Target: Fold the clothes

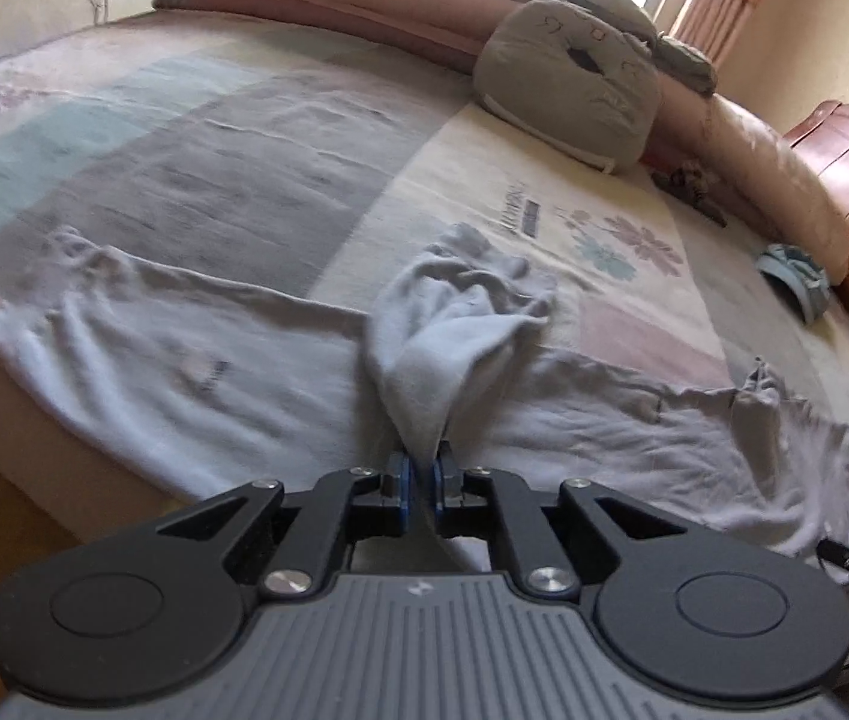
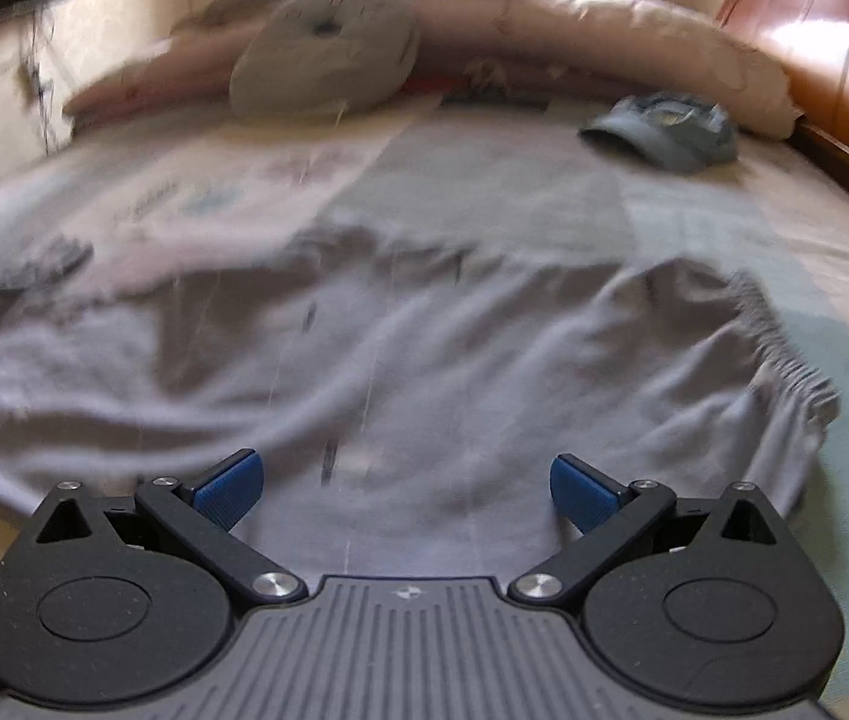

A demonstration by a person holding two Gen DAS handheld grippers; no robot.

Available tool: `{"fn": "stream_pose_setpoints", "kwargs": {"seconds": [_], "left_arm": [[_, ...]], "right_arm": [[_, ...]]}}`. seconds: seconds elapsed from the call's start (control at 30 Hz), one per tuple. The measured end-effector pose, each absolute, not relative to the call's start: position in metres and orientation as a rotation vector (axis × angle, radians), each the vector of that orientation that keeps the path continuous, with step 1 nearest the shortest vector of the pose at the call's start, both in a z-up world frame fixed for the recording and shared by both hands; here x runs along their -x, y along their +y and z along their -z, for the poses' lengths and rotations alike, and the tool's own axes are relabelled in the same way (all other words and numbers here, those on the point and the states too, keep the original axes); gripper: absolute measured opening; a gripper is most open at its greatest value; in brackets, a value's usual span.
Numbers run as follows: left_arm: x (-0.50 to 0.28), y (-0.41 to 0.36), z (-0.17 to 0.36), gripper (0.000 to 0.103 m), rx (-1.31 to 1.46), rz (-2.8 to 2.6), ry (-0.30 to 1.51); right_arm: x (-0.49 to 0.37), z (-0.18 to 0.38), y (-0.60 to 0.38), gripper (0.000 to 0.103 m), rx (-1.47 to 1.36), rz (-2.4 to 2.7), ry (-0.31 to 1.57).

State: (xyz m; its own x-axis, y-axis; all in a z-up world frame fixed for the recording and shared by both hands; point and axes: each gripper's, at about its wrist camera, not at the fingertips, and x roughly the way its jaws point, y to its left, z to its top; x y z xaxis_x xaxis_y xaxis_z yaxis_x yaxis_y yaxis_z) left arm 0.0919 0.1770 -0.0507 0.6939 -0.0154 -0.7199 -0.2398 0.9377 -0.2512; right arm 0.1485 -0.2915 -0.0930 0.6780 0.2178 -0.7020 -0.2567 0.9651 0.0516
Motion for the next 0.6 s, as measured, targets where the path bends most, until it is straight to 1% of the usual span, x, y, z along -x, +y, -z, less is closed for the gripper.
{"fn": "stream_pose_setpoints", "kwargs": {"seconds": [0.07, 0.23, 0.3, 0.33, 0.37, 0.4, 0.5, 0.6], "left_arm": [[-0.088, 0.182, 0.041, 0.014, 0.33, -0.148, 0.801], [-0.1, 0.168, 0.007, 0.015, 0.234, -0.105, 0.745], [-0.11, 0.152, -0.005, 0.018, 0.195, -0.06, 0.719], [-0.115, 0.145, -0.009, 0.022, 0.185, -0.025, 0.71], [-0.123, 0.136, -0.011, 0.028, 0.178, 0.015, 0.708], [-0.132, 0.126, -0.011, 0.029, 0.173, 0.056, 0.71], [-0.161, 0.096, -0.01, 0.029, 0.164, 0.187, 0.722], [-0.2, 0.06, 0.002, 0.032, 0.189, 0.362, 0.754]], "right_arm": [[-0.141, 0.097, -0.289, 0.103, 0.092, -0.267, 0.748], [-0.139, 0.089, -0.298, 0.103, 0.054, -0.27, 0.779], [-0.14, 0.084, -0.299, 0.103, 0.053, -0.264, 0.769], [-0.141, 0.081, -0.299, 0.103, 0.052, -0.262, 0.763], [-0.141, 0.079, -0.3, 0.103, 0.05, -0.263, 0.749], [-0.141, 0.078, -0.3, 0.103, 0.048, -0.265, 0.736], [-0.144, 0.078, -0.302, 0.103, 0.021, -0.287, 0.734], [-0.147, 0.078, -0.305, 0.103, -0.013, -0.312, 0.741]]}}
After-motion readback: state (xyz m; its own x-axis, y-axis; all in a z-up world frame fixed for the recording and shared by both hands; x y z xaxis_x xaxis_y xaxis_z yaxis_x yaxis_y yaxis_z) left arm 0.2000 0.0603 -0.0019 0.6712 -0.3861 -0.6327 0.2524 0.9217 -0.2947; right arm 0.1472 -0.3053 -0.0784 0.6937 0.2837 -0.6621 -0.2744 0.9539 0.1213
